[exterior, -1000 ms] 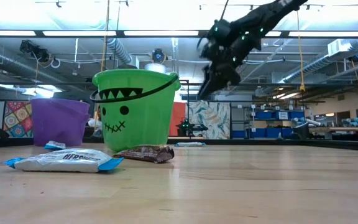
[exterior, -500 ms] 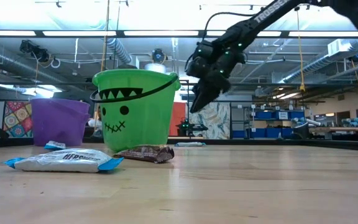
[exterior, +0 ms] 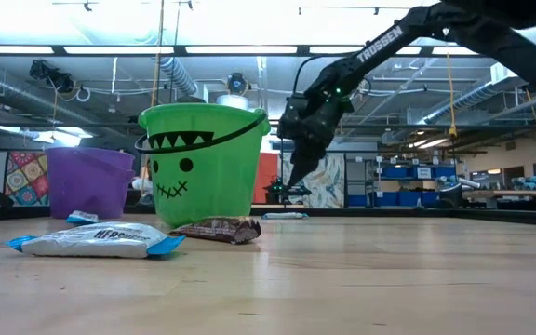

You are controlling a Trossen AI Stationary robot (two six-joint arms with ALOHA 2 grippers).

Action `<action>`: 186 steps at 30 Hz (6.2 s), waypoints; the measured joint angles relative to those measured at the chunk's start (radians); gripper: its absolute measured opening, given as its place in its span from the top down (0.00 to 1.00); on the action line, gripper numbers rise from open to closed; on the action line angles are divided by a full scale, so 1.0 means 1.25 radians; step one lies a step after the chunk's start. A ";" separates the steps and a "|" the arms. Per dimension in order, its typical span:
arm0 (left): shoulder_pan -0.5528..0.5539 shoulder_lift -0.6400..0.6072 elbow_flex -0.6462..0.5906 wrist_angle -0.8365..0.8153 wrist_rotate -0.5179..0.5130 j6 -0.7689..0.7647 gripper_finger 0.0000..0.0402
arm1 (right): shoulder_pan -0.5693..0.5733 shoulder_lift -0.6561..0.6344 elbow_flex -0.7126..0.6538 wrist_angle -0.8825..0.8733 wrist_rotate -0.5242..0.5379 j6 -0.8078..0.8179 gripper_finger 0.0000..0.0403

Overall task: Sort candy by brand, put in halloween buckets
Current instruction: Put the white chocolate bar into the violet bucket

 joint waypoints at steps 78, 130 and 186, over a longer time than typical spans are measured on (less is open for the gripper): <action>0.000 0.000 0.000 0.000 0.053 -0.019 0.52 | 0.016 0.030 -0.151 0.200 0.091 0.137 0.39; 0.000 0.000 0.000 -0.004 0.067 -0.020 0.52 | 0.030 -0.023 -0.127 0.075 0.109 0.145 0.99; 0.030 0.052 0.001 -0.183 0.231 -0.212 0.52 | 0.039 0.023 -0.148 -0.024 0.056 0.142 0.39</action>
